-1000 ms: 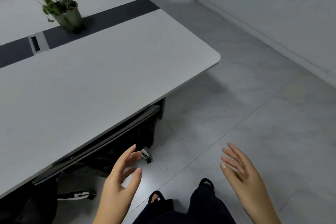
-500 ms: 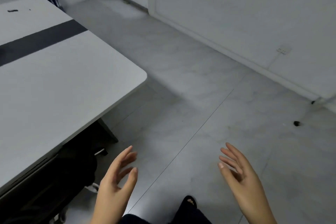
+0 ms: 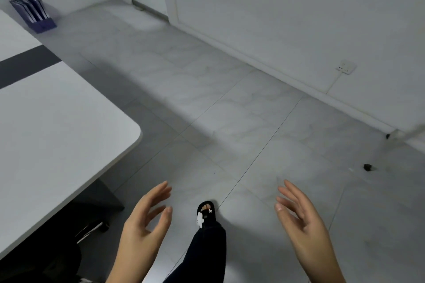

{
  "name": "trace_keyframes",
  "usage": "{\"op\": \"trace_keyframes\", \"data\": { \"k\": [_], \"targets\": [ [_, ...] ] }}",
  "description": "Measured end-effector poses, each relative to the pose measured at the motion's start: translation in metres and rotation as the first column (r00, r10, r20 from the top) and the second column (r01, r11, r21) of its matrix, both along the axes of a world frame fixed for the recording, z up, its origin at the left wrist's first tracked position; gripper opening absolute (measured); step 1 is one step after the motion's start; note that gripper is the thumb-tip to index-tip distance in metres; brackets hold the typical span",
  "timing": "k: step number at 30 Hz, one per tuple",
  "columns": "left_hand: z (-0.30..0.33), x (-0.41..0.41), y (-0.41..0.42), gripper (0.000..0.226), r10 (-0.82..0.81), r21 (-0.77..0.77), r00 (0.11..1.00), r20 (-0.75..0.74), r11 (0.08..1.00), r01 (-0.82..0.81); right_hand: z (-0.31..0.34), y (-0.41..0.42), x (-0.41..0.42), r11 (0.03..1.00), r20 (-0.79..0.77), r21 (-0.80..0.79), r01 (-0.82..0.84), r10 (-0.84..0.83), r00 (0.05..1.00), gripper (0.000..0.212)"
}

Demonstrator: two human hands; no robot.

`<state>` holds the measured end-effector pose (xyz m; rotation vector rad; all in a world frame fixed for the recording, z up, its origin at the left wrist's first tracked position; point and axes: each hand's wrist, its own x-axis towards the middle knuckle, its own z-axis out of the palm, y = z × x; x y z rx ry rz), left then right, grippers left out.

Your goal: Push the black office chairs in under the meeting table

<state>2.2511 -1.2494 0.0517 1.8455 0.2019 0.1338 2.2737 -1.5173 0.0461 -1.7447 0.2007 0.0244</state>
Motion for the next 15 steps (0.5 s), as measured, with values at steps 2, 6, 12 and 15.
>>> {"op": "trace_keyframes", "data": {
  "k": [2, 6, 12, 15],
  "targets": [
    [-0.001, 0.042, -0.001, 0.031, 0.019, -0.009, 1.0, 0.018, 1.0, -0.019, 0.0, -0.001, 0.042, 1.0, 0.012, -0.014, 0.002, -0.002, 1.0, 0.049],
    [0.008, 0.135, 0.009, 0.04, 0.029, -0.029, 0.997, 0.067, 0.999, -0.027, 0.011, 0.004, 0.136, 1.0, 0.063, -0.009, 0.022, -0.021, 0.998, 0.047],
    [0.023, 0.248, 0.039, 0.041, 0.094, -0.056, 0.987, 0.128, 0.995, -0.088, 0.031, 0.026, 0.269, 0.999, 0.122, -0.025, -0.021, 0.024, 0.992, 0.048],
    [0.022, 0.292, 0.048, 0.041, 0.148, -0.058, 0.98, 0.13, 0.988, -0.141, 0.033, 0.038, 0.327, 0.998, 0.109, -0.018, -0.056, 0.058, 0.992, 0.048]
  ]
}}
